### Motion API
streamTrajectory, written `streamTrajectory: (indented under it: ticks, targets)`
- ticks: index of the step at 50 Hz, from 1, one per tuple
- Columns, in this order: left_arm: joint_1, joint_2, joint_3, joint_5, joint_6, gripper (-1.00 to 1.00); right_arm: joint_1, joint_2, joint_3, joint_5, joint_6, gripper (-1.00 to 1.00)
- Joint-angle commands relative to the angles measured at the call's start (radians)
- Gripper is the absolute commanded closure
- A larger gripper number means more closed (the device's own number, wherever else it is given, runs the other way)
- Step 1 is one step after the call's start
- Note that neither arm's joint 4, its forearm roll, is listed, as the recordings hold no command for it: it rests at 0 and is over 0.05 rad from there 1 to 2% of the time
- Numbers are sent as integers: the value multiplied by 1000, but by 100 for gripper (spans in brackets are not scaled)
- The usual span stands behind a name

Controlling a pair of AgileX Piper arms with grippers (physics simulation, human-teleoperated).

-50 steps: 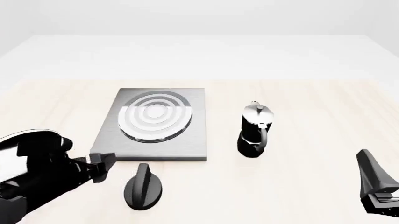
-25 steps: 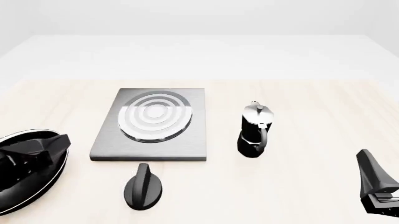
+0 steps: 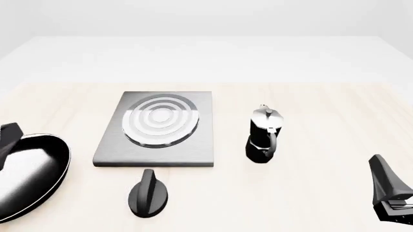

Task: Turn on the stove.

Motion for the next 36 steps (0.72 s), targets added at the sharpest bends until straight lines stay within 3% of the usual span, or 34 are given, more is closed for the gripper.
streamTrajectory:
  ticks: [1, 36]
  targets:
    - [70, -31, -89, 67, 18, -100, 0, 0, 0, 0, 0, -100]
    - [253, -99, -204, 189, 38, -100, 0, 0, 0, 0, 0, -100]
